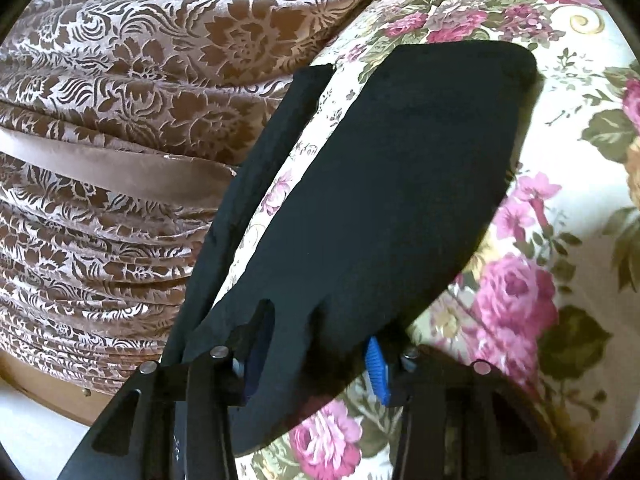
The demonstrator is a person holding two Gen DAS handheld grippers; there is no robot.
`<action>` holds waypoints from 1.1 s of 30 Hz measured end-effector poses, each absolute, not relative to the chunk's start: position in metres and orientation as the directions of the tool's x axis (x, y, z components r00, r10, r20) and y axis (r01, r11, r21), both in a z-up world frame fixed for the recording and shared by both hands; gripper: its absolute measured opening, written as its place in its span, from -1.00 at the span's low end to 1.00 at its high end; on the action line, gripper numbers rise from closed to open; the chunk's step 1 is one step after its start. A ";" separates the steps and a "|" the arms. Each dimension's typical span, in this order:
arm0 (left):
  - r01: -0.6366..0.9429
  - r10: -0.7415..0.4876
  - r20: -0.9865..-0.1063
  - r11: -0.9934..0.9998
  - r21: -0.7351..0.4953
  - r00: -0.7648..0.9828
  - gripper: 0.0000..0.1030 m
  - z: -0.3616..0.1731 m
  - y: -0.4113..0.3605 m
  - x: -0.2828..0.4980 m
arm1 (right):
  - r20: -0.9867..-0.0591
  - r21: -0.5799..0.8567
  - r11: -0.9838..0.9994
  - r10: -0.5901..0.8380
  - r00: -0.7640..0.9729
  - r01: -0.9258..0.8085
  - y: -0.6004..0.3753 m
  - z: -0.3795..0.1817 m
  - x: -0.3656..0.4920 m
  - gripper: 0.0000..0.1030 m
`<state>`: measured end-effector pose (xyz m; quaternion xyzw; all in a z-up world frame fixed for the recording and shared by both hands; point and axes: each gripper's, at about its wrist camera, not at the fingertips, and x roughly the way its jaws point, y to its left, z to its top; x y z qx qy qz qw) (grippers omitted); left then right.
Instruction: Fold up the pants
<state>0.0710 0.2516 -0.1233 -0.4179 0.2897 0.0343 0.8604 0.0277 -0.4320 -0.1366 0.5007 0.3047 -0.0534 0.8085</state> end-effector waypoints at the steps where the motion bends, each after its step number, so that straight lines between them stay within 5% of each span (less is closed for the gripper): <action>1: -0.301 -0.188 -0.527 0.644 -0.703 0.829 0.43 -0.124 0.254 0.074 | -0.546 0.778 0.490 0.221 0.808 0.393 -0.433 -0.138 0.030 -0.29; 4: -0.325 -0.189 -0.548 0.634 -0.702 0.815 0.08 -0.128 0.258 0.084 | -0.546 0.788 0.468 0.231 0.805 0.400 -0.439 -0.147 0.033 -0.48; 6: -0.358 -0.185 -0.579 0.628 -0.691 0.794 -0.45 -0.133 0.261 0.090 | -0.541 0.798 0.447 0.238 0.806 0.404 -0.443 -0.151 0.036 -0.55; 11: -0.354 -0.233 -0.600 0.627 -0.694 0.765 -0.79 -0.140 0.268 0.097 | -0.562 0.777 0.479 0.236 0.793 0.408 -0.447 -0.153 0.044 -0.80; 33: -0.254 -0.204 -0.520 0.693 -0.675 0.829 -0.89 -0.065 0.277 0.020 | -0.531 0.696 0.642 0.160 0.832 0.321 -0.442 -0.088 -0.007 -0.83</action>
